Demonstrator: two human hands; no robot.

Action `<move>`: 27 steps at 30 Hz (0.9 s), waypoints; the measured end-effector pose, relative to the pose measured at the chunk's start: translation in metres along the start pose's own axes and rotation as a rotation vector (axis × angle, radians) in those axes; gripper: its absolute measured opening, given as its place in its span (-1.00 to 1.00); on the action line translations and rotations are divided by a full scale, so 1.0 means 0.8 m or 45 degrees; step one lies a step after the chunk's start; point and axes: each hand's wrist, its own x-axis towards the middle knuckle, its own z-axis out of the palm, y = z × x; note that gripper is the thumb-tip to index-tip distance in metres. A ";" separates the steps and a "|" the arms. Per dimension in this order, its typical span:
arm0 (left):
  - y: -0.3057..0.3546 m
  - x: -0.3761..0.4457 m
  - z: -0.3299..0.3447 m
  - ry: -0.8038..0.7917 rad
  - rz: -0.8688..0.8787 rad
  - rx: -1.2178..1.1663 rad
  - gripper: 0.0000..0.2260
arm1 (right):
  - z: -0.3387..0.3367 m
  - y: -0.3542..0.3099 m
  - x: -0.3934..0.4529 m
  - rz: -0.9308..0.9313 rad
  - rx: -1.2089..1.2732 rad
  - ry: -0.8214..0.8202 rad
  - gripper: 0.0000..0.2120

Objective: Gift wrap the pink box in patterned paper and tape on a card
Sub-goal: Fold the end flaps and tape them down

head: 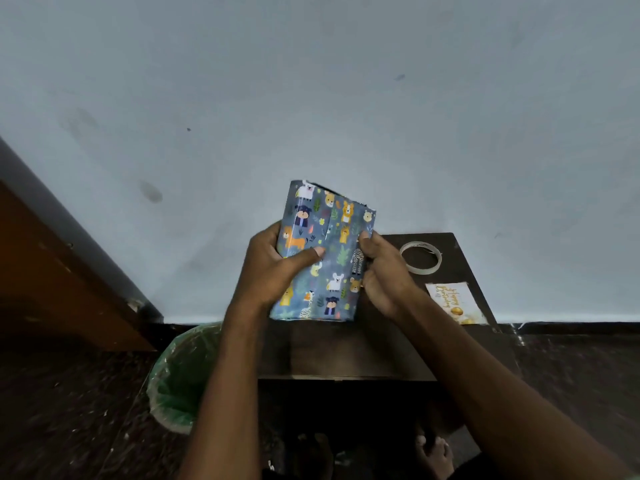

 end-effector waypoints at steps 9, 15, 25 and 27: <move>-0.013 -0.013 -0.020 -0.201 0.253 0.722 -0.28 | -0.015 -0.026 -0.004 0.432 0.190 -0.149 -0.05; -0.022 -0.023 -0.032 -0.560 -0.108 0.517 -0.38 | -0.022 -0.015 -0.020 0.528 -0.028 -0.111 -0.55; -0.061 -0.020 -0.027 -0.155 -0.379 0.749 -0.34 | -0.034 -0.001 -0.006 0.392 -0.246 0.205 -0.70; -0.067 -0.015 -0.028 -0.151 -0.443 0.718 -0.31 | -0.037 0.003 0.002 0.187 -0.376 0.332 -0.79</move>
